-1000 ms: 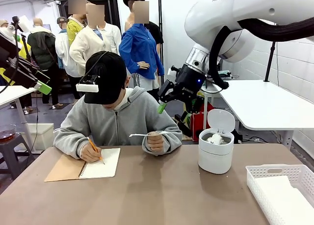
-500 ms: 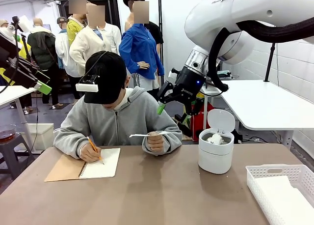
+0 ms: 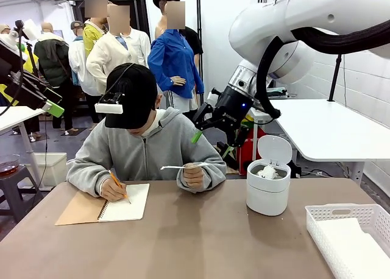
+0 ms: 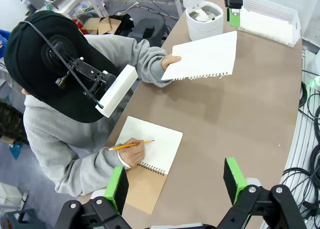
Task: Sort the paper based on its condition.
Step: If a person hands you a paper, place it in the Organizing basket , and if it's crumpled, put it in the Trash can.
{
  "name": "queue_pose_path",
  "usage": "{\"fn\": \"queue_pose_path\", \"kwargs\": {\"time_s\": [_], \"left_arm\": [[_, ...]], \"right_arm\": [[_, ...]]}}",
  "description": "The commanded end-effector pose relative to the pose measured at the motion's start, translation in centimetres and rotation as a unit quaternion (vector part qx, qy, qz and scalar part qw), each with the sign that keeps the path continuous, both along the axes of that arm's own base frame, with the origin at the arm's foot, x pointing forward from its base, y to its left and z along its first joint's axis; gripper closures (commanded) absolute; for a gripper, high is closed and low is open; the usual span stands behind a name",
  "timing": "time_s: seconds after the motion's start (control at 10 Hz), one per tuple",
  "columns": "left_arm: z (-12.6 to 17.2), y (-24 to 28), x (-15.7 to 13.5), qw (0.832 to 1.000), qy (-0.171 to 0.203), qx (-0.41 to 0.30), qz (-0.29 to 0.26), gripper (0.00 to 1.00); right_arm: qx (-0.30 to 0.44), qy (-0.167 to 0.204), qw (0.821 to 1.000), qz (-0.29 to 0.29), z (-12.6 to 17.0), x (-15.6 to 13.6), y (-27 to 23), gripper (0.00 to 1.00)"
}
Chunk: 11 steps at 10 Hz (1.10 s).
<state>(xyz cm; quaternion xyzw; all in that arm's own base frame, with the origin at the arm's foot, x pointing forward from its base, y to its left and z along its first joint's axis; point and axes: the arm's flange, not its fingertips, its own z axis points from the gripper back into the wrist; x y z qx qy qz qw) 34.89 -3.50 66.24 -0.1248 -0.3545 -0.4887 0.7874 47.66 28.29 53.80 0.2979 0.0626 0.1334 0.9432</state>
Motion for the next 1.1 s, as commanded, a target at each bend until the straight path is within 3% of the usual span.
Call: {"fn": "queue_pose_path", "kwargs": {"time_s": [0.0, 0.2, 1.0], "left_arm": [[-0.3, 0.2, -0.1, 1.000, 0.001, -0.008, -0.008, 0.00], [-0.3, 0.2, -0.1, 1.000, 0.001, -0.008, -0.008, 0.00], [-0.3, 0.2, -0.1, 1.000, 0.001, -0.008, -0.008, 0.00]], "right_arm": [[0.026, 0.036, 0.999, 0.007, -1.4, 0.1, 0.2, 0.00], [0.028, 0.072, 0.997, -0.024, -3.3, -0.1, 0.5, 0.00], [0.004, 0.102, 0.990, -0.096, -7.8, 1.2, -0.3, 0.00]]}}
